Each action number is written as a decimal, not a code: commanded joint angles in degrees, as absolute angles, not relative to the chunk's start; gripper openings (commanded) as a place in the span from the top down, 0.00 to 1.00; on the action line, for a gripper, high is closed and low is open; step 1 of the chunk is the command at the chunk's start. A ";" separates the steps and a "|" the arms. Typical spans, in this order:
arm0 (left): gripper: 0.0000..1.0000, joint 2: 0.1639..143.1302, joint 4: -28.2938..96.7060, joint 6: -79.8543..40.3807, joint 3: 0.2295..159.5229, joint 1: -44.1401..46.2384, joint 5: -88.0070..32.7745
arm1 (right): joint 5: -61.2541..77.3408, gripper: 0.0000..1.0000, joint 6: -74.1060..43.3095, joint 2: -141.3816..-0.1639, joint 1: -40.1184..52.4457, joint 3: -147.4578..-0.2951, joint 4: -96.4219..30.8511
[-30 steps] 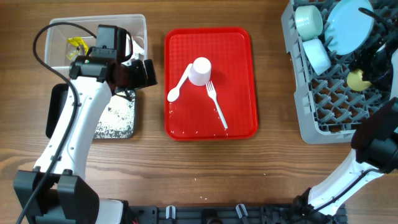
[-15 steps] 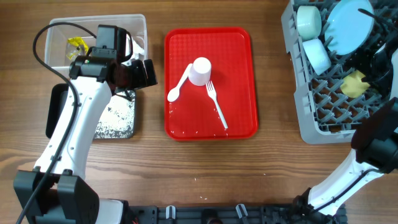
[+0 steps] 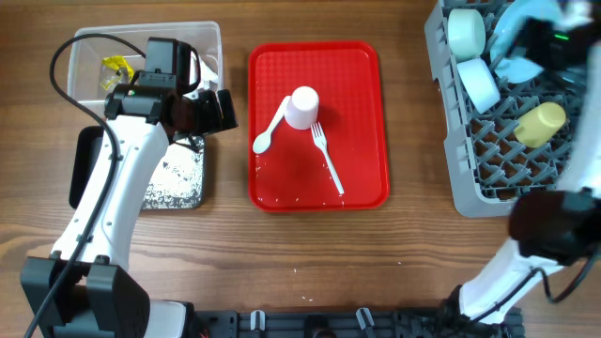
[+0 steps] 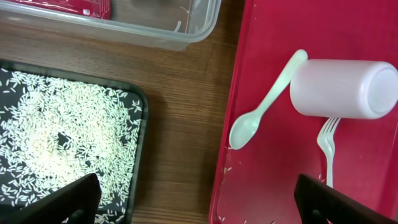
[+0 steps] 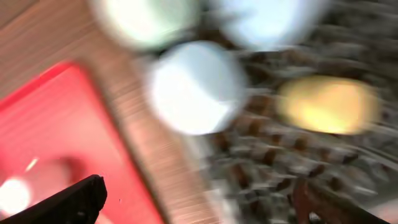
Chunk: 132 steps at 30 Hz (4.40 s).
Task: Sort waste into correct bins and load items into the dishwasher rack
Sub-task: 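Reach the right gripper to the white cup on the red tray, then grasp the white cup with the right gripper and lift it toward the rack, then lower the white cup into the rack beside the yellow cup and release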
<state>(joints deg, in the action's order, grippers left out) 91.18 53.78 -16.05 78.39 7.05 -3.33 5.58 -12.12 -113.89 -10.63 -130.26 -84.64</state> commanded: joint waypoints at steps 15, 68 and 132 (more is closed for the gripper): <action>0.00 91.53 53.65 -16.80 78.65 6.90 -3.99 | 2.48 0.00 -19.55 -135.46 30.11 -130.91 -69.52; 0.00 91.53 53.65 -16.80 78.65 6.90 -3.99 | -0.43 0.36 -13.63 -115.66 -9.06 -130.82 -92.12; 0.00 91.53 53.65 -16.80 78.65 6.90 -3.99 | -5.48 0.34 -18.06 -117.54 -36.62 -111.48 -72.84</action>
